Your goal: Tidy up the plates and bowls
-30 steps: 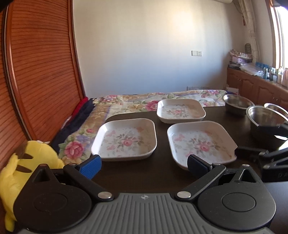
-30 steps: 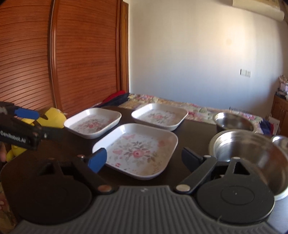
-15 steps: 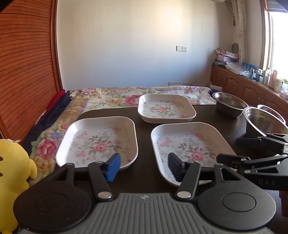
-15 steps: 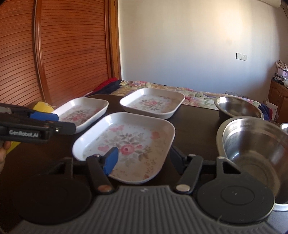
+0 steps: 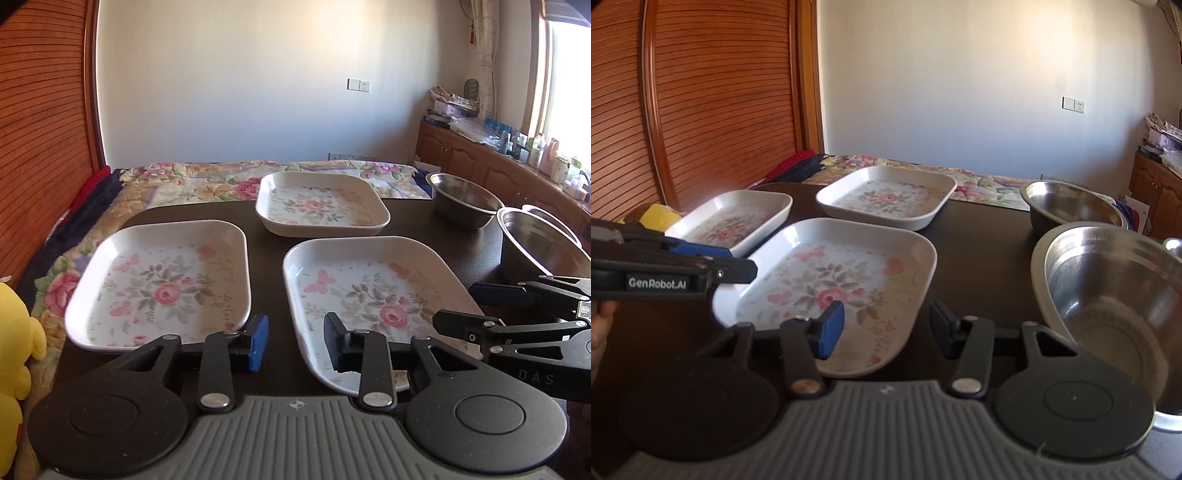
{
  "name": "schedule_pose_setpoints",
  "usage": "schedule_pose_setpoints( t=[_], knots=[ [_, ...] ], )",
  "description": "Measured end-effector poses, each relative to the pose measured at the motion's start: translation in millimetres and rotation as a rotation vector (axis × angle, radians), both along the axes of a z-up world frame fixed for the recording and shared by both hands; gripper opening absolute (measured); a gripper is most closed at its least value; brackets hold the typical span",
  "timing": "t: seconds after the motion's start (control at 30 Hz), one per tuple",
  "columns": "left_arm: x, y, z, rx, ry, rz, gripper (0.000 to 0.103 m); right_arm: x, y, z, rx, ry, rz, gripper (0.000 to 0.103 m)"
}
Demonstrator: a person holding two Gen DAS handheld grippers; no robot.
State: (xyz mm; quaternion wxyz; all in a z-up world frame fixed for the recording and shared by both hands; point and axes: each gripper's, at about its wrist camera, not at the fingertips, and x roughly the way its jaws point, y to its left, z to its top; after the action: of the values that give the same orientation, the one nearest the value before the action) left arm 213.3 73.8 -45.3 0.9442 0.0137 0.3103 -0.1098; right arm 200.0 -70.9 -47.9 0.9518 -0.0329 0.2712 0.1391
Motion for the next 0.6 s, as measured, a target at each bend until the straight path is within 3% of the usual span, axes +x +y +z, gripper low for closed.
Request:
schedule_pose_setpoints(
  t=[0.23, 0.43, 0.6],
  knots=[
    [7, -5, -6, 0.011, 0.018, 0.001, 0.028, 4, 3, -3, 0.000, 0.012, -0.005, 0.045],
    [10, -7, -10, 0.013, 0.030, -0.003, 0.023, 10, 0, -5, 0.017, 0.033, -0.024, 0.034],
    [11, -5, -11, -0.005, 0.035, -0.003, 0.015, 12, -8, -6, 0.082, 0.054, -0.032, 0.026]
  ],
)
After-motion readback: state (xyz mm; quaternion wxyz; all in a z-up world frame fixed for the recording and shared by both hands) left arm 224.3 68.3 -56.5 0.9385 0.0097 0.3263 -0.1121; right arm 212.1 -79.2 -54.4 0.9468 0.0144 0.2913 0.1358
